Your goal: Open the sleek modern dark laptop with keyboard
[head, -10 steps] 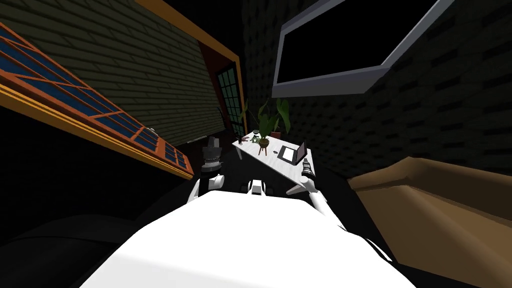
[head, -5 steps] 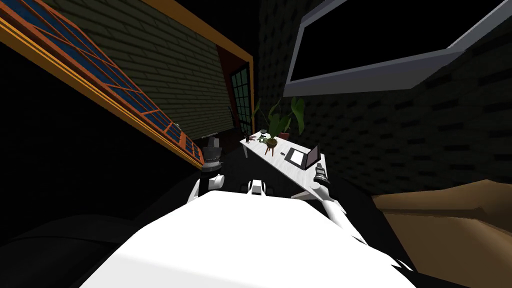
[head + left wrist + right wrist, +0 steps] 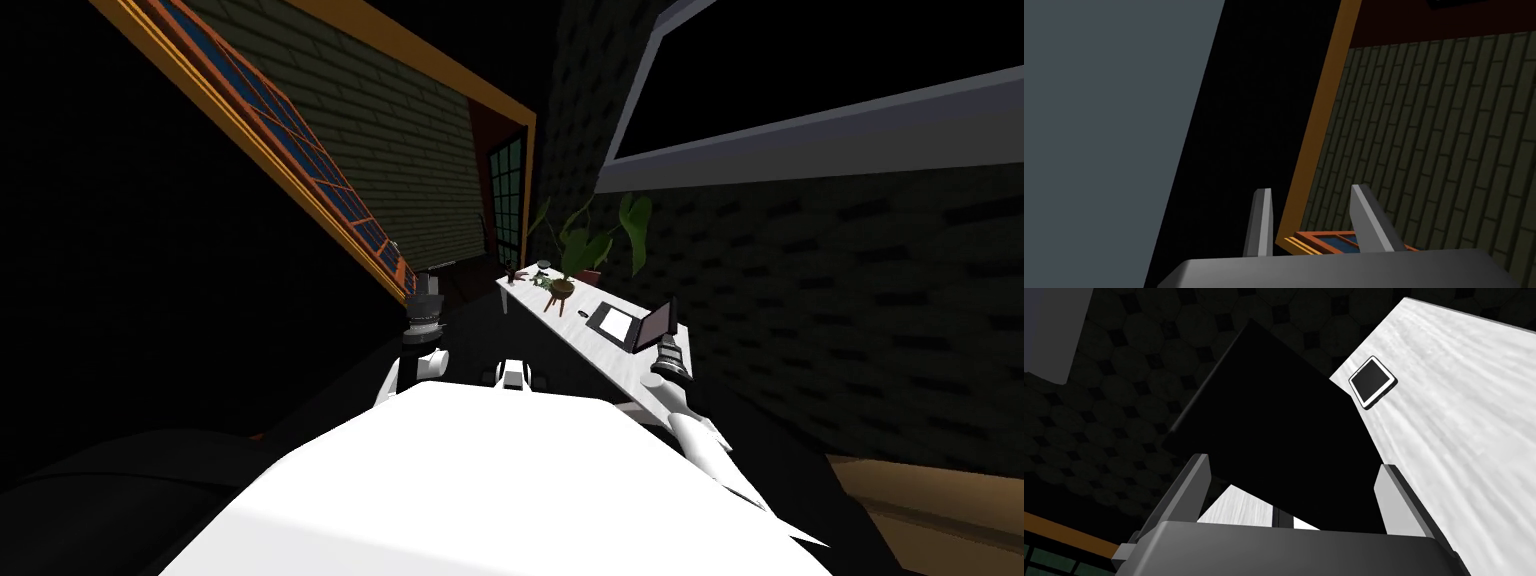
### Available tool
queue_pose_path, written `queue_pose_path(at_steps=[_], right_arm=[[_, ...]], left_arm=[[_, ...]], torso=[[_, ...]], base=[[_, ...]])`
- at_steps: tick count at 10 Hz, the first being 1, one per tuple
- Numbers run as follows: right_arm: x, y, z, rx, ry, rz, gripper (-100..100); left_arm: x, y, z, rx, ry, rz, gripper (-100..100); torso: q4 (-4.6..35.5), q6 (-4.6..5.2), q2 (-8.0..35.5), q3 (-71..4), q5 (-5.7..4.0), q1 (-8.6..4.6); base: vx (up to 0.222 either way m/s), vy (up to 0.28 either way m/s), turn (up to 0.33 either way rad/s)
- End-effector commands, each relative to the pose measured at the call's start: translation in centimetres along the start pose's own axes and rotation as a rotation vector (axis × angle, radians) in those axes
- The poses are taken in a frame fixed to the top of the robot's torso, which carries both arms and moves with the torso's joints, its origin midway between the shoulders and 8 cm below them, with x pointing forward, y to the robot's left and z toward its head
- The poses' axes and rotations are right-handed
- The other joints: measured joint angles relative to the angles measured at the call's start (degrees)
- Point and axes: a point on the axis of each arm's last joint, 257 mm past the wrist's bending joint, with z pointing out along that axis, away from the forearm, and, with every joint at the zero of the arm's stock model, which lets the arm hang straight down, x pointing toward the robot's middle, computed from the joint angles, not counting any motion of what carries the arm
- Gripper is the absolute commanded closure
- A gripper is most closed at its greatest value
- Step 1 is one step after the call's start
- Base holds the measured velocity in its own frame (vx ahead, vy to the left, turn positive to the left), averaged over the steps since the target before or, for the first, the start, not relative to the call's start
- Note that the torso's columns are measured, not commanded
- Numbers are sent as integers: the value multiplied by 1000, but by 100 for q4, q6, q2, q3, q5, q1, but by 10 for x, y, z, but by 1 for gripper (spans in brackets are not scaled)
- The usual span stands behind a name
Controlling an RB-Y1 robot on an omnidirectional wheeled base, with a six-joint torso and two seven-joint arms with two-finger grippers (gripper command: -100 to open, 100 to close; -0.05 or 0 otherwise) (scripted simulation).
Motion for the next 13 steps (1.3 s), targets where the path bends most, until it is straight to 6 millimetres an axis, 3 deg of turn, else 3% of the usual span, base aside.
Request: queue_pose_path(at_steps=[1, 3, 4, 5, 7, 8, 9, 11, 12, 13], right_arm=[[67, 19, 1, -22, 77, -15, -100], [94, 21, 2, -26, 134, 35, -100], [86, 22, 1, -26, 115, 18, -100], [38, 5, 2, -8, 66, 55, 100], [28, 4, 1, -5, 44, 26, 100], [-21, -18, -1, 18, -12, 77, 100], [-39, -20, -5, 23, -46, 41, 100], [-39, -20, -5, 24, -46, 16, 100], [-84, -44, -11, 50, -96, 56, 100], [-89, -45, -12, 54, -105, 20, 100]], left_arm=[[0, 0, 0, 0, 0, 0, 0], [0, 0, 0, 0, 0, 0, 0], [0, 0, 0, 0, 0, 0, 0], [0, 0, 0, 0, 0, 0, 0], [0, 0, 0, -1, 0, 1, 0], [0, 0, 0, -1, 0, 1, 0], [0, 0, 0, -1, 0, 1, 0], [0, 0, 0, 0, 0, 1, 0], [0, 0, 0, 0, 0, 0, 0], [0, 0, 0, -1, 0, 1, 0]], torso=[[-2, 17, 0, 0, -4, -14], [1, 7, 4, 2, 0, -3], [-4, 21, -3, -2, -5, -18], [-4, 19, -3, -2, -11, -26], [-5, 20, -3, -3, -15, -38], [-1, 14, 8, 4, -4, -6], [-2, 14, 2, 2, -5, -9], [2, 9, 16, 9, -1, 6], [2, 10, 17, 10, 1, 10], [-2, 21, 1, 1, -6, -18]], base=[[-42, 64, 411], [-24, 63, 311], [-2, 15, -1], [23, -82, -361], [32, -73, -355], [46, -87, -453], [45, -79, -474], [8, -18, -53], [33, -65, -345], [42, -67, -430]])
